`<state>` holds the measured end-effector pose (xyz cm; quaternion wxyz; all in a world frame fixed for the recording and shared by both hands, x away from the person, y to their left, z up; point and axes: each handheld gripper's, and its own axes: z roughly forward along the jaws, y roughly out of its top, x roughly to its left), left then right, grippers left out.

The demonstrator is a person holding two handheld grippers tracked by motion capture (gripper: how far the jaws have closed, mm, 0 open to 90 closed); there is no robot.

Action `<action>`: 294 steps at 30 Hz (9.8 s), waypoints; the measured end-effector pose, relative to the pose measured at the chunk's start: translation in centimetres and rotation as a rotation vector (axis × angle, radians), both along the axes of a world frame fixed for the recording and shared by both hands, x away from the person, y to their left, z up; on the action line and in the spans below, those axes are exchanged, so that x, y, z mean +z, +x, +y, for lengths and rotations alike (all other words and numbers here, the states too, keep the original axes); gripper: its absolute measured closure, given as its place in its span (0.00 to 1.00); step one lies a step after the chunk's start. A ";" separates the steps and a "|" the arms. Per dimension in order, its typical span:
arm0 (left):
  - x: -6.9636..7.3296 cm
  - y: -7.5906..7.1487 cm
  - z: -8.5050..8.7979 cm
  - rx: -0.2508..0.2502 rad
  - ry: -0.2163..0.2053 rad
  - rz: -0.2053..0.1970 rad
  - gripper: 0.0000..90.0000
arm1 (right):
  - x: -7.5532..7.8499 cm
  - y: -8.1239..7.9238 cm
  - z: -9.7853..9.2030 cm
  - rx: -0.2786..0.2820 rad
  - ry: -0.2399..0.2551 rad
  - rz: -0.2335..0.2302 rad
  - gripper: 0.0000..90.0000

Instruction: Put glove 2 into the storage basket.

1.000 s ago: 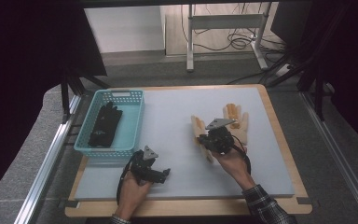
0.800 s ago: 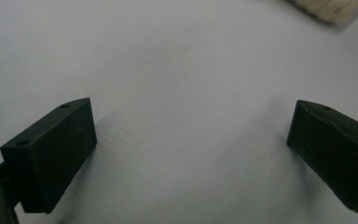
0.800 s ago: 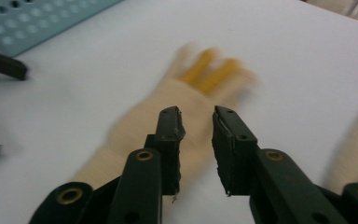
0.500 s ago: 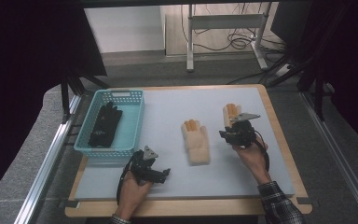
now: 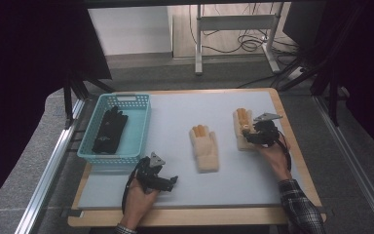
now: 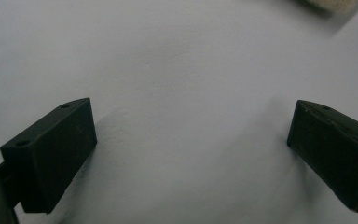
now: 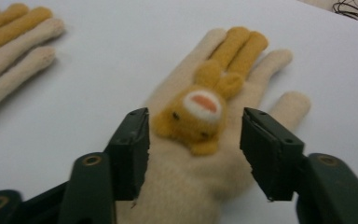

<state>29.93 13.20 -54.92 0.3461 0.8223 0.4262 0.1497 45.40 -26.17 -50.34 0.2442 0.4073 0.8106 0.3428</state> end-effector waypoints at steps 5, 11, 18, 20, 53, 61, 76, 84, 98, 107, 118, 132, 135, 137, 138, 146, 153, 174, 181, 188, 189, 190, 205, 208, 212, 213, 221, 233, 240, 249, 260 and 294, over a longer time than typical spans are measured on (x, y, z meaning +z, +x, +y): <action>0.0 0.0 0.0 -0.001 0.002 0.000 0.02 | -0.9 1.2 0.2 0.021 0.034 0.025 0.38; 0.0 0.0 0.0 -0.002 0.003 0.000 0.02 | -1.9 1.8 0.3 0.012 0.036 0.039 0.55; 0.0 0.0 0.0 -0.002 0.003 0.000 0.02 | -0.8 0.9 0.1 -0.009 0.073 0.022 0.68; 0.0 0.0 0.0 -0.001 0.003 0.000 0.02 | -0.3 0.5 0.1 -0.006 0.086 0.014 0.69; 0.0 0.0 0.0 -0.001 0.003 0.000 0.02 | 5.3 -8.2 9.6 0.251 0.185 -0.010 0.69; 0.0 0.0 0.1 -0.006 0.009 0.002 0.02 | 3.0 -7.2 12.8 0.257 0.149 0.024 0.69; 0.0 0.0 0.0 -0.004 0.008 0.000 0.02 | 1.3 -6.8 13.2 0.255 0.103 0.040 0.52; 0.0 0.0 0.0 -0.003 0.004 0.002 0.02 | 2.9 -6.3 9.7 0.229 0.103 0.016 0.56; 0.0 0.0 0.0 -0.002 0.004 0.002 0.02 | -1.7 -7.8 7.9 0.297 0.099 0.171 0.96; 0.0 0.0 0.0 -0.002 0.005 0.002 0.02 | -2.1 -8.6 10.3 0.339 0.118 0.173 0.96; 0.0 0.0 0.0 -0.001 0.003 0.002 0.02 | -2.7 -8.6 13.6 0.383 0.130 0.169 0.95; 0.0 0.0 0.0 -0.001 0.003 0.002 0.02 | -2.8 -8.6 16.0 0.402 0.111 0.139 0.88; 0.0 0.0 0.0 -0.001 0.003 0.002 0.02 | -2.5 -8.8 15.3 0.390 0.108 0.126 0.84; 0.0 0.0 0.0 -0.001 0.003 0.002 0.02 | -2.0 -8.8 14.0 0.367 0.100 0.102 0.76; 0.0 0.0 0.0 -0.001 0.003 0.002 0.02 | -2.0 -8.8 14.0 0.367 0.100 0.102 0.76; 0.0 0.0 0.0 -0.001 0.003 0.002 0.02 | -1.3 -9.3 9.3 0.277 0.079 0.062 0.48; 0.0 0.0 0.0 -0.001 0.004 0.002 0.02 | -1.2 -9.8 6.6 0.228 0.056 0.054 0.33; 0.0 0.1 -0.1 0.003 0.001 0.012 0.01 | -2.7 -9.8 2.0 0.141 0.019 0.087 0.17; 0.0 0.1 0.0 -0.004 0.004 0.012 0.01 | -2.8 -9.8 2.0 0.140 0.019 0.085 0.17; 0.9 0.9 -0.1 -0.011 -0.001 0.050 0.03 | -2.8 -9.8 2.0 0.140 0.019 0.084 0.17; 1.1 1.0 -0.1 -0.011 -0.012 0.049 0.03 | -2.8 -9.8 2.0 0.140 0.019 0.084 0.17; 1.2 1.2 -0.1 -0.011 -0.022 0.048 0.03 | -2.8 -9.8 2.0 0.140 0.019 0.084 0.17; 5.0 5.6 -2.6 -0.036 -0.022 0.053 0.03 | -2.8 -9.8 2.0 0.139 0.019 0.084 0.17; 5.4 6.4 -3.1 -0.037 -0.011 0.056 0.02 | -2.8 -9.8 2.0 0.140 0.019 0.084 0.17; 5.8 8.6 -4.3 -0.042 0.017 0.081 0.01 | -2.8 -9.8 2.0 0.140 0.020 0.085 0.17; 5.8 8.6 -4.3 -0.042 0.017 0.081 0.01 | -2.8 -9.8 2.0 0.140 0.020 0.085 0.17; 4.1 12.4 -6.2 -0.068 0.019 0.203 0.00 | -2.8 -9.8 2.0 0.139 0.020 0.085 0.17; 2.6 12.0 -9.4 -0.103 0.170 0.202 0.05 | -2.8 -9.8 2.0 0.139 0.021 0.085 0.17; 3.5 11.6 -9.7 -0.107 0.173 0.206 0.35 | -2.8 -9.8 2.0 0.139 0.020 0.085 0.17; 3.9 11.6 -9.7 -0.121 0.161 0.218 0.61 | -2.8 -9.8 2.0 0.139 0.020 0.085 0.17; 5.7 12.1 -8.0 -0.083 0.123 0.199 0.62 | -2.8 -9.8 2.0 0.139 0.021 0.085 0.17; 13.7 12.7 4.2 0.189 0.132 0.121 0.61 | -2.8 -9.8 2.0 0.139 0.021 0.084 0.17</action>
